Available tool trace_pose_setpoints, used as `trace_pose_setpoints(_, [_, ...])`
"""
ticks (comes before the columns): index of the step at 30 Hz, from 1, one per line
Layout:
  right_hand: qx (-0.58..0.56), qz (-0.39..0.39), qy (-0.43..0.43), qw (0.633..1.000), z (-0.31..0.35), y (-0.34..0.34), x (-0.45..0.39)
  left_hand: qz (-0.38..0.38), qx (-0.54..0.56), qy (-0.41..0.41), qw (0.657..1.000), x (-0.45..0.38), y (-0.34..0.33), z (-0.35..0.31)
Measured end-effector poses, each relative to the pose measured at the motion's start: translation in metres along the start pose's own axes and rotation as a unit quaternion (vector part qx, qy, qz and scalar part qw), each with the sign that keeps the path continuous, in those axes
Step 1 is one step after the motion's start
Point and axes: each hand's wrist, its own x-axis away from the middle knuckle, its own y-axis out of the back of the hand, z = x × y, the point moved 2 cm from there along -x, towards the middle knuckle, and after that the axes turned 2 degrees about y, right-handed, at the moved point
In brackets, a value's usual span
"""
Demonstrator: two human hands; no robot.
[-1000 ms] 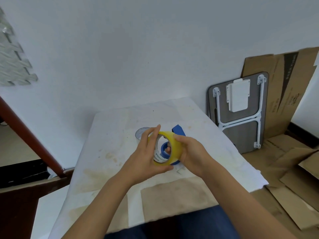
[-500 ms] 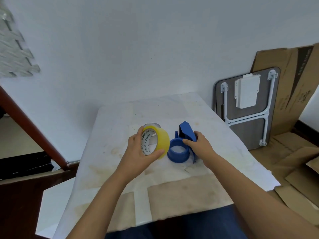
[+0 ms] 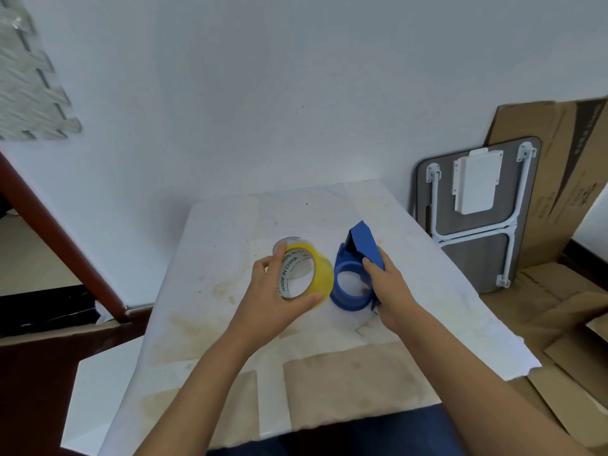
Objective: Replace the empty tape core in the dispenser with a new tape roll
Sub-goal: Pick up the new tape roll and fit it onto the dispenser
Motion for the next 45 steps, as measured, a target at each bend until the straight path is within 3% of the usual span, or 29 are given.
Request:
trace_pose_setpoints(9, [-0.103,0.002,-0.096,0.99,0.003,-0.002,0.012,-0.024,-0.069,-0.098,0.992,0.005,-0.016,-0.02])
trace_pose_setpoints(21, [-0.067,0.014,-0.072,0.995,0.011,0.002,0.025,-0.012,-0.095,-0.131,0.987,0.011,-0.024,-0.022])
trace_pose_setpoints(34, [-0.073,-0.012,-0.08,0.994,0.01,-0.001,0.025,-0.051,-0.141,-0.159,0.976,0.003,-0.017,-0.022])
trace_pose_setpoints(39, [-0.101,-0.016,-0.082,0.991,0.009,-0.003,0.024,-0.008,-0.054,-0.147,0.988,0.004,-0.025,-0.019])
trace_pose_setpoints(45, [-0.064,-0.007,-0.066,0.996,0.012,0.0,0.026,0.025,-0.107,-0.182,0.977,0.004,-0.024,-0.018])
